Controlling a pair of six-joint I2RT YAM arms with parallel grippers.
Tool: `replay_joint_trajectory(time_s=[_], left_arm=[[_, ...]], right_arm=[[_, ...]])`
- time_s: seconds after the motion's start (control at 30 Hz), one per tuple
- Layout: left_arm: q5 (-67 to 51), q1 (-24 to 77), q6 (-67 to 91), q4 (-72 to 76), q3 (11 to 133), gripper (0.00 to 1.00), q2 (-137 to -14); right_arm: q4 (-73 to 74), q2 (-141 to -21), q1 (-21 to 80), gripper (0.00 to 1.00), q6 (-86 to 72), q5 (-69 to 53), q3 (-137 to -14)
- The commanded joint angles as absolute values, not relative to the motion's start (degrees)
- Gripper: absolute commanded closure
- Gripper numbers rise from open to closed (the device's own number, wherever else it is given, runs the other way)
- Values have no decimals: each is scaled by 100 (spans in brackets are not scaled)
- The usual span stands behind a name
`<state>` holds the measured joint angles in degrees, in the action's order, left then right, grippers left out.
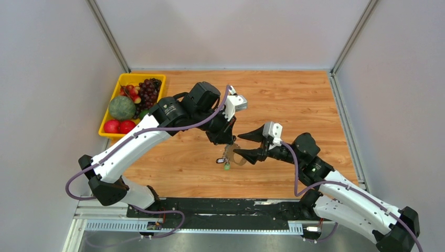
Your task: Remove the keys from the keyring
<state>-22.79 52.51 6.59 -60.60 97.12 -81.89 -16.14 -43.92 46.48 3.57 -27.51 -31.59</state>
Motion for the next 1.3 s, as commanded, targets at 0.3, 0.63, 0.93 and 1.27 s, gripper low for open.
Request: replay_joint_trajectory(time_s=[0.3,0.63,0.93,1.27], left_arm=[[-2140,5252,826,-5815,9702,100,-8153],[-2050,5251,924,-5822,9699,100,-8212],[-2186,5256,975,-5788,9697,100,-8216],[-2407,5254,1110,-5639,9616,100,-8160]], right_arm=[[-1283,-3876,4750,51,387,-2767,-3342],[-1371,-4307,4885,56,307,-2751,-3519],[-1545,-4582,4940,56,270,-2531,-3560],[-1783,-4804,4940,59,448,-2439,-3555]])
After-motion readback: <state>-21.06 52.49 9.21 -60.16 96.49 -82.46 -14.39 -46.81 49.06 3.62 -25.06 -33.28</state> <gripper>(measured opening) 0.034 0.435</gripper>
